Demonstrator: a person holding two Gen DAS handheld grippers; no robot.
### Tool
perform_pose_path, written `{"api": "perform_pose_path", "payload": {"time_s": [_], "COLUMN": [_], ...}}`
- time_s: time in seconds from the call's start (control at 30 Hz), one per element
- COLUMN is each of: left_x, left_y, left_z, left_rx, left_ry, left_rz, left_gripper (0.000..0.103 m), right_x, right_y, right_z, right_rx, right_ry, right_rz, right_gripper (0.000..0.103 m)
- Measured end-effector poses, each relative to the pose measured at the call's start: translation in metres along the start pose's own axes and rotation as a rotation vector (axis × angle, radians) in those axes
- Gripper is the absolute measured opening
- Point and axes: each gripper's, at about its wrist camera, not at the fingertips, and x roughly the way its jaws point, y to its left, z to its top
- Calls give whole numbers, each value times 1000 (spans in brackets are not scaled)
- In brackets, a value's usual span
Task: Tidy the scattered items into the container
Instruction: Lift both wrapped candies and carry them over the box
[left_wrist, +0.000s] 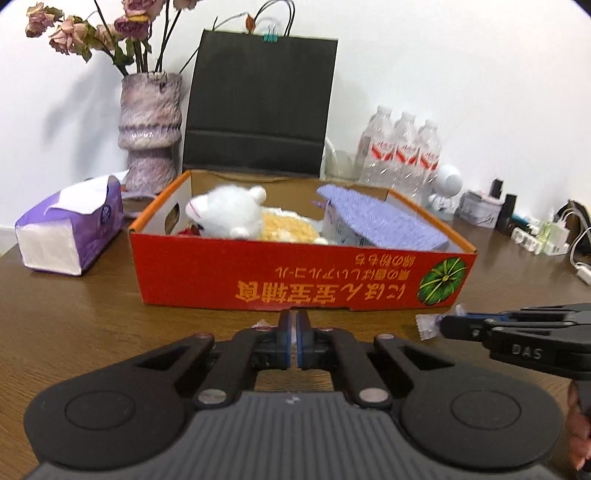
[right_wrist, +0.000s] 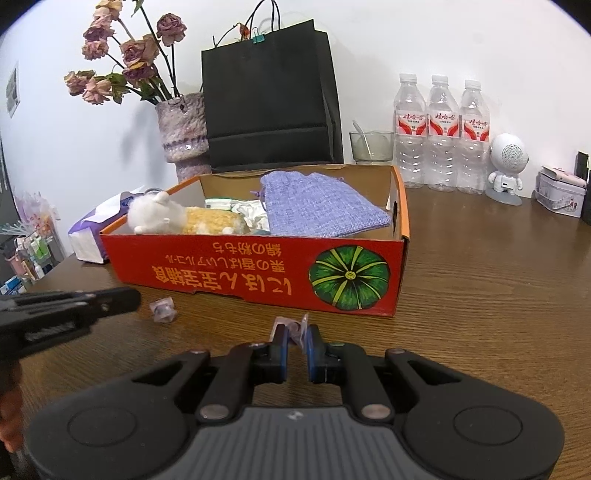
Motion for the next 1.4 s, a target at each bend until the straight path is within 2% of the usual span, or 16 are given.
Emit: {"api": "perform_pose_path", "payload": {"time_s": [0.1,0.13,0.17,0.23,0.37,0.43,0.47,0.8,1.03,1.07,1.17,1.2,1.27,1.33,1.37,1.4], "left_x": [1,3,7,15,40,48,47,21,8,8,14,17,26,40,43,43], "left_y": [5,7,7,6,5,8,9,9,11,12,12,10,6,7,9,10], "left_z": [0,0,0,1,2,4,4,-2,-2,-2,0,1,3,2,1,2], "left_rx": [-12,-15,-11,5,24,3,2,22,23,16,12,26,55,51,45,44], "left_ry": [16,21,25,35,107,140,130,65,43,50,60,65,88,144,153,144], "left_rz": [-16,-10,-2,37,54,57,52,15,-14,-4,26,45,79,95,94,89], "left_gripper": [12,29,55,66,63,44,26,5,6,14,70,72,71,61,53,32], "right_x": [1,1,2,3,5,5,5,0,-3,-2,-1,0,0,0,0,0], "right_y": [-1,-1,-1,0,-1,-1,-2,-1,5,5,4,3,3,3,3,3], "right_z": [0,0,0,0,-1,-1,-1,-1,0,-1,-1,-1,-1,-1,-1,-1], "right_rx": [4,6,7,5,3,5,7,9,-12,-11,-6,-5,-4,-3,-2,0], "right_ry": [2,2,3,7,20,20,19,0,-9,-5,0,1,3,4,5,5], "right_rz": [-2,-3,-2,-2,4,7,9,12,18,15,12,12,14,16,17,18], "right_gripper": [9,9,9,9,9,9,9,9,9,9,9,9,9,9,9,9]}}
